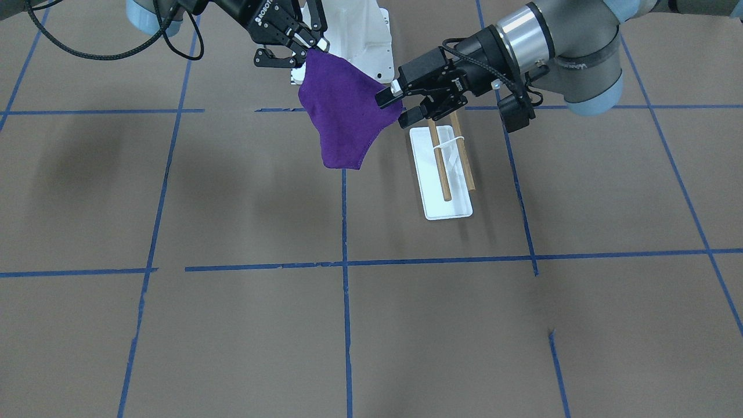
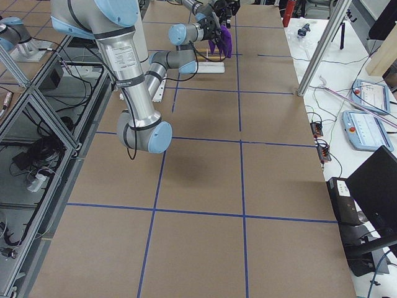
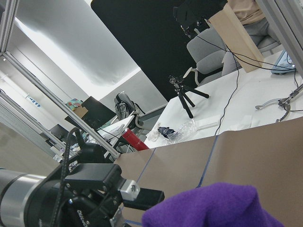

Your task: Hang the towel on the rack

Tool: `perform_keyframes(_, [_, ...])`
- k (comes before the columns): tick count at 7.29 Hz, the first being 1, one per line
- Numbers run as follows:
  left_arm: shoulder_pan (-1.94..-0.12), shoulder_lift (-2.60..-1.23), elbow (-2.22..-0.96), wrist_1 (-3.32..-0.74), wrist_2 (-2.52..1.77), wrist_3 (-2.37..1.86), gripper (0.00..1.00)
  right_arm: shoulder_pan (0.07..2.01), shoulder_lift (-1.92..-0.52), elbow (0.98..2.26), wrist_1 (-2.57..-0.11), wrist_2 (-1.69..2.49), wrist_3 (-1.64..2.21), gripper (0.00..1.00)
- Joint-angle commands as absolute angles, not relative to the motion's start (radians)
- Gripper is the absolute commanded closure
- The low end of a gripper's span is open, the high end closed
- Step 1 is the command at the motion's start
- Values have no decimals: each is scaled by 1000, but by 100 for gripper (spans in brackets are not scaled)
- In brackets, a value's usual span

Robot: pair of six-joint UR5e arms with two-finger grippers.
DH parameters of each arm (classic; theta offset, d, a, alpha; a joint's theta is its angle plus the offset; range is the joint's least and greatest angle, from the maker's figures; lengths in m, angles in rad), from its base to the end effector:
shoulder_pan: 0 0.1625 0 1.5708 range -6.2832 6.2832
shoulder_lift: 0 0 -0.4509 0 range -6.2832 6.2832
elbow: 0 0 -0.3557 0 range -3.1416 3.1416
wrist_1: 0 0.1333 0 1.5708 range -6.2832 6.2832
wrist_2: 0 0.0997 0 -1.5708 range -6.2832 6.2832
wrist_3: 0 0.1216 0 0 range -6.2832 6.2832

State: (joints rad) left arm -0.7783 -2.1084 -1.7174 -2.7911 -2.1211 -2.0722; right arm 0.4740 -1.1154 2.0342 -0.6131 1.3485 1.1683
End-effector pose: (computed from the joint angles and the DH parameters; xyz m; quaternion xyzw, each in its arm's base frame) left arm 0.3582 -0.4511 0.1968 -0.0478 0.7983 -0.1556 0.5798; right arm -0.3693 -0.3694 0.1539 0.3995 -0.6980 0.1104 0.5840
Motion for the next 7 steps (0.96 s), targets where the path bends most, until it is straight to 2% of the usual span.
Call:
perform_keyframes(1, [-755,-2131,-1718,-2786,-2120,-2085,2,476,-1115,2031,-614,1336,1169,100])
perform_keyframes(3, [-755,-2135,-1717,-2784,-2120,-2085,13,476,-1123,2031,-612,1338,1169,100])
perform_keyframes(4, [-756,-2135,-1717,-2784,-2120,-2085,30,476,-1124,2031,-612,1338,1169,100])
perform_keyframes(5, [-756,-2135,-1718,-2784,-2121,-2083,56,476,-1126,2031,-611,1338,1169,100])
perform_keyframes(6, [-756,-2135,-1720,-2784,-2120,-2080,74,476,-1126,2031,-612,1338,1169,100])
perform_keyframes(7, [-756,-2131,-1729,-2784,-2120,-2076,86,476,-1126,2031,-611,1339,1169,100])
